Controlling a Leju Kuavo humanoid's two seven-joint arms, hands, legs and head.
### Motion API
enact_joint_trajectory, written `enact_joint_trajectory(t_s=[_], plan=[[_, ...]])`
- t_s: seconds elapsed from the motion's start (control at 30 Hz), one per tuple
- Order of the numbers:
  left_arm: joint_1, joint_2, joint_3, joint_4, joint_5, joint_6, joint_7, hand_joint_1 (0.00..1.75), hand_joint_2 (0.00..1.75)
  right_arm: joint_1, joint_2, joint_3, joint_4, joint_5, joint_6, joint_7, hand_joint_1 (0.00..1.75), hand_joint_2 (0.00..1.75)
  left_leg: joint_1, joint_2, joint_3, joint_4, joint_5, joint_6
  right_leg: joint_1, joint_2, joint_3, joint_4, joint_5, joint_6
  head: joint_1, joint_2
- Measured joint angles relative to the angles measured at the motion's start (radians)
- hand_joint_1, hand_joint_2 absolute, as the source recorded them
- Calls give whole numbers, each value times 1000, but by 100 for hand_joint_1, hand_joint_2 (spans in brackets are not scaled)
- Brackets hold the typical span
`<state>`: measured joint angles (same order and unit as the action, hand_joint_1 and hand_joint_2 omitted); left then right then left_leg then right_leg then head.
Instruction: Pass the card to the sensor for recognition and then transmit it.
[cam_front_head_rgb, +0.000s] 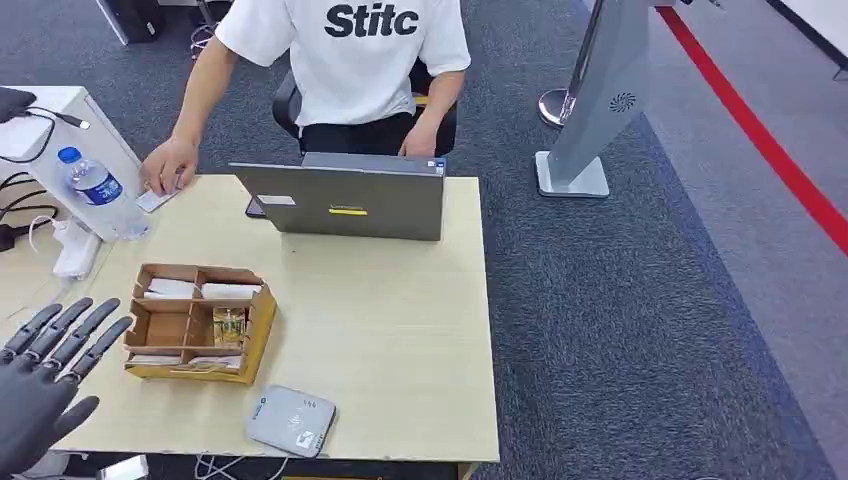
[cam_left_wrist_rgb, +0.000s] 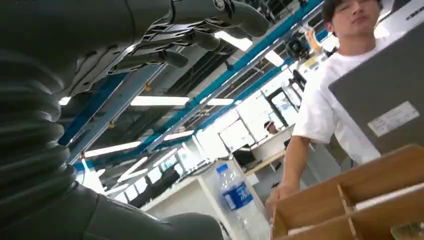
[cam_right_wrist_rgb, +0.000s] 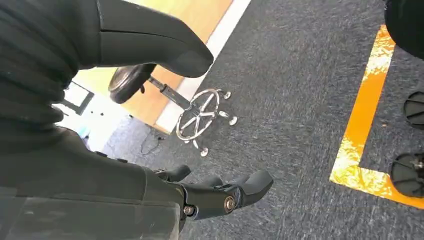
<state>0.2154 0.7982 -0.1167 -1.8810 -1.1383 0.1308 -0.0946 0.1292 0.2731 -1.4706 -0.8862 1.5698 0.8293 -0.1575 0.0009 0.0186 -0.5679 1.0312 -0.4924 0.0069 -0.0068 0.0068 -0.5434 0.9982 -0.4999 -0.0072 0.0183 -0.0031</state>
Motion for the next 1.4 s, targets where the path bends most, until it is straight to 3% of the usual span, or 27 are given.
enact_joint_trajectory(t_s=[0.13, 0.37, 0.57, 0.93, 1.17, 1.4], plan=[[-25, -58, -31, 108, -18, 23, 13, 0, 175, 1, -4, 3, 2, 0, -2, 0, 0, 175, 0, 0, 0, 0, 0, 0, 0, -1, 0, 0, 0, 0, 0, 0], [-134, -207, -101, 374, -54, 83, 30, 0, 175, 1, -29, 20, 33, 0, -20, -3, 0, 175, -1, -2, -1, 0, 1, 1, -1, -3, 0, 0, 1, 0, -1, 0], [-218, -297, -145, 546, -108, 145, 62, 0, 175, 1, -49, 39, 61, 0, -35, -6, 0, 175, -1, -2, -1, 1, 1, 1, -1, -3, 2, 0, 1, 1, 0, 0], [-267, -349, -161, 674, -114, 177, 63, 0, 175, 1, -71, 45, 89, 0, -40, -9, 0, 175, 0, -1, -1, 1, 1, 1, -1, -2, 0, 0, 1, 1, 0, 0], [-301, -378, -161, 762, -103, 255, 42, 0, 175, 1, -85, 52, 107, 0, -48, -12, 0, 175, 0, -1, -1, 1, 1, 1, -1, -2, 0, 0, 1, 1, 0, 0], [-326, -400, -161, 809, -104, 285, 29, 0, 175, 2, -92, 59, 118, 0, -51, -14, 0, 175, 0, -1, -1, 1, 1, 1, -1, -2, 0, 0, 2, 1, 0, 0]])
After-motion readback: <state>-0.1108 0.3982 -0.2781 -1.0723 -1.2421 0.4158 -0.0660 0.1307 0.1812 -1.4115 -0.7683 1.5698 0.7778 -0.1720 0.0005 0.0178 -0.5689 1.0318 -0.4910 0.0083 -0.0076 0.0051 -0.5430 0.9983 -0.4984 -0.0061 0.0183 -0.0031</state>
